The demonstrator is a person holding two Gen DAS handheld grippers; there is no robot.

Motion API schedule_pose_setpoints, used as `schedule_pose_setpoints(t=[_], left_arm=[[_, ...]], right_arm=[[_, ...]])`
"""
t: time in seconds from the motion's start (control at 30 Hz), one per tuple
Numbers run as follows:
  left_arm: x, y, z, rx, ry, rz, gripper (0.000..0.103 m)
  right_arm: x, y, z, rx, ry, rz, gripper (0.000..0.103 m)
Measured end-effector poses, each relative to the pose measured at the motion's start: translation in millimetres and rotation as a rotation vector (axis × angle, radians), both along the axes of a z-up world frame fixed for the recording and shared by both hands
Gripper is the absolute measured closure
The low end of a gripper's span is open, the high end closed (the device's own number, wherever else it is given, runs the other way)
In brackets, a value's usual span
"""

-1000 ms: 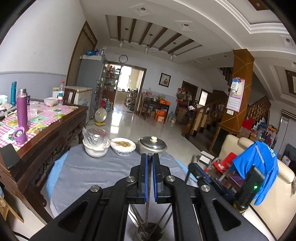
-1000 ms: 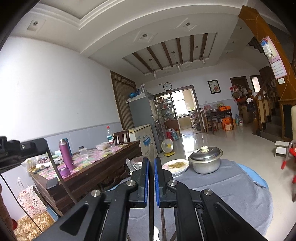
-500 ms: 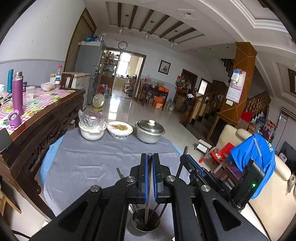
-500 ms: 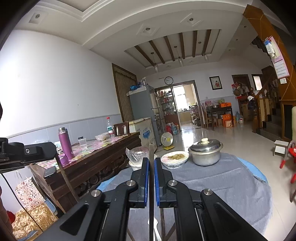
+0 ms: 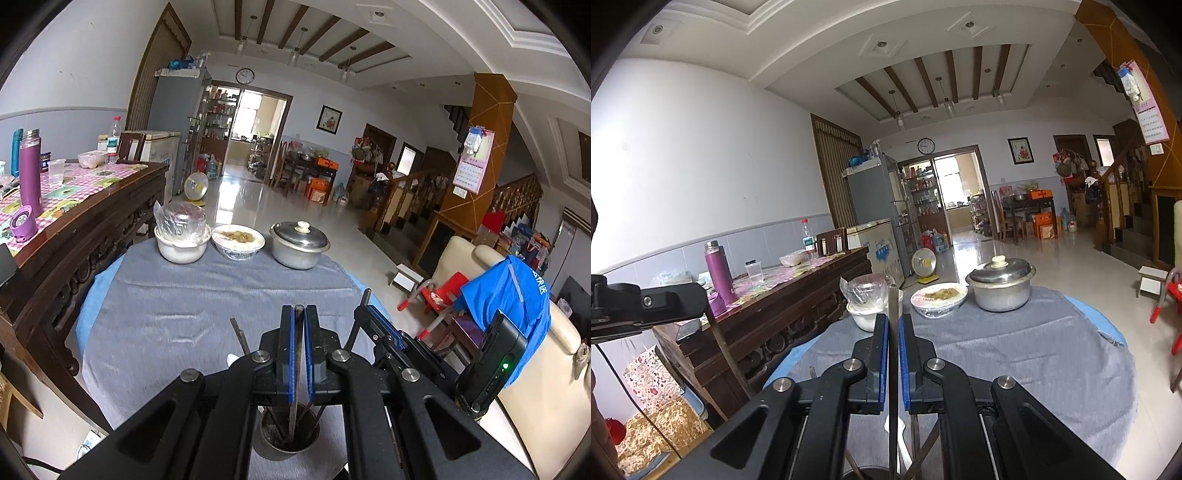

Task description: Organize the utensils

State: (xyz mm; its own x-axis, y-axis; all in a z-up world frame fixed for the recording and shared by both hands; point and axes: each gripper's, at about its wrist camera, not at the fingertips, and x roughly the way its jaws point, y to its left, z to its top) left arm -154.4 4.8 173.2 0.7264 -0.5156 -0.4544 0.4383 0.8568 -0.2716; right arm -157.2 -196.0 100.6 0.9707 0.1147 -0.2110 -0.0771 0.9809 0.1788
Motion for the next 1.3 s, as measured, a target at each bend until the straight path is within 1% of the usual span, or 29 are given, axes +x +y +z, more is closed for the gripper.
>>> schedule_pose_setpoints(t=[0.3, 0.63, 0.77, 1.3], left_arm=[[2, -4, -16, 0.025, 0.045, 0.003, 0.098], [13, -11, -45, 0.112, 0.12, 0.036, 0.098], [11, -12, -48, 0.143, 0.098, 0.061, 0.098], [11, -16, -46, 0.162, 0.093, 0.068, 0.098]], right_arm=[[0, 0, -13, 0.008, 0.035, 0.004, 0.097], [4, -1, -24, 0.021, 0.064, 0.003, 0.096], [5, -1, -28, 0.025, 0.074, 0.005, 0.097], [4, -1, -32, 0.033, 0.093, 0.011, 0.096]])
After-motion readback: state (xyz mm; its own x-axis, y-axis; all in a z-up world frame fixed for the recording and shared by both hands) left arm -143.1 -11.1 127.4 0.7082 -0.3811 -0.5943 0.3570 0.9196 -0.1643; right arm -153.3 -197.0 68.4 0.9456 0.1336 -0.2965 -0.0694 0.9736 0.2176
